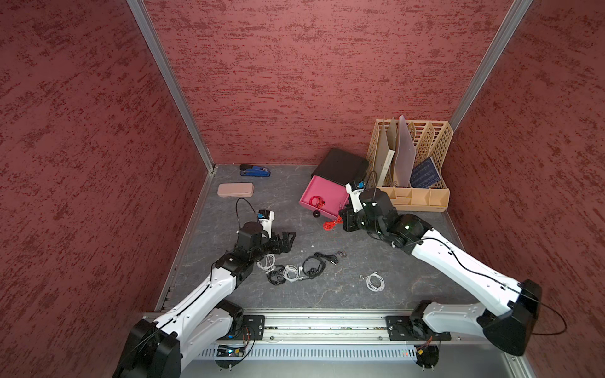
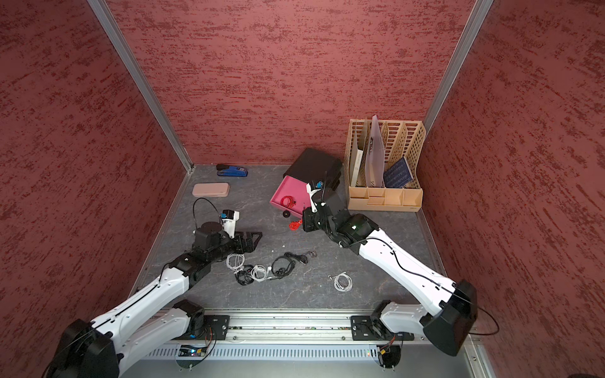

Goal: Place the wired earphones into the drawer by color
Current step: Place the wired earphones in the drawer.

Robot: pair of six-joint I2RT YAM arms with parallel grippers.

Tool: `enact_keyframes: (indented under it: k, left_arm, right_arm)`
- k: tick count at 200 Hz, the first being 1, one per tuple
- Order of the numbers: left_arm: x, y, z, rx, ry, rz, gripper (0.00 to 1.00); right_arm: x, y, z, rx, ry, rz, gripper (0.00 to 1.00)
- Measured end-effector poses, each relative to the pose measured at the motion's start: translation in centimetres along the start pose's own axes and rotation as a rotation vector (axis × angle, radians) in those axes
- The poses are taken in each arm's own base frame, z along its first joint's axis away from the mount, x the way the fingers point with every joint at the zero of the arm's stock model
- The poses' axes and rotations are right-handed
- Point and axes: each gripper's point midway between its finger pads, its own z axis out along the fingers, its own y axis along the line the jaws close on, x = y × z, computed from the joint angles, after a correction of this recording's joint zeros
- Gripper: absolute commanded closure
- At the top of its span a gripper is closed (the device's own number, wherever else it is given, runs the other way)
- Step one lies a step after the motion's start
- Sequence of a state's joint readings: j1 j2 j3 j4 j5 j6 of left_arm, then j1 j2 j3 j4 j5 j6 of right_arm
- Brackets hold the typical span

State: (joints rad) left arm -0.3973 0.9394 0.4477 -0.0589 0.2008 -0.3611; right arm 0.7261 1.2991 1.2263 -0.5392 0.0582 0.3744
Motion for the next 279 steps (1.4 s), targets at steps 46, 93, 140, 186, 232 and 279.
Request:
enact_keyframes:
  k: [46, 93, 140, 186, 232, 279]
  left_arm:
    - [-0.1, -0.1, -0.1, 0.003, -0.004, 0.001, 0.0]
    - [-0.1, -0.1, -0.1, 0.004, -0.004, 0.001, 0.0]
    - [-0.1, -0.1, -0.1, 0.006, -0.002, 0.001, 0.0]
    - [-0.1, -0.2, 0.0, 0.01, -0.004, 0.001, 0.0]
    - [0.1, -0.1, 0.1, 0.008, 0.002, 0.0, 0.0]
    - [0.0, -0.1, 0.1, 0.01, -0.002, 0.001, 0.0]
  right_arm:
    - [-3.8, -0.1, 2.9, 0.014, -0.06, 0.009, 1.0]
    - [-7.1, -1.1, 6.5, 0.047, -0.118, 0.033, 1.0]
    - [-8.2, -2.7, 9.9, 0.095, -0.161, 0.059, 1.0]
    - [-8.3, -3.8, 12.4, 0.139, -0.196, 0.088, 1.0]
    - [-8.8, -4.6, 13.3, 0.172, -0.237, 0.113, 1.0]
    - [-8.9, -4.9, 13.4, 0.18, -0.26, 0.125, 1.0]
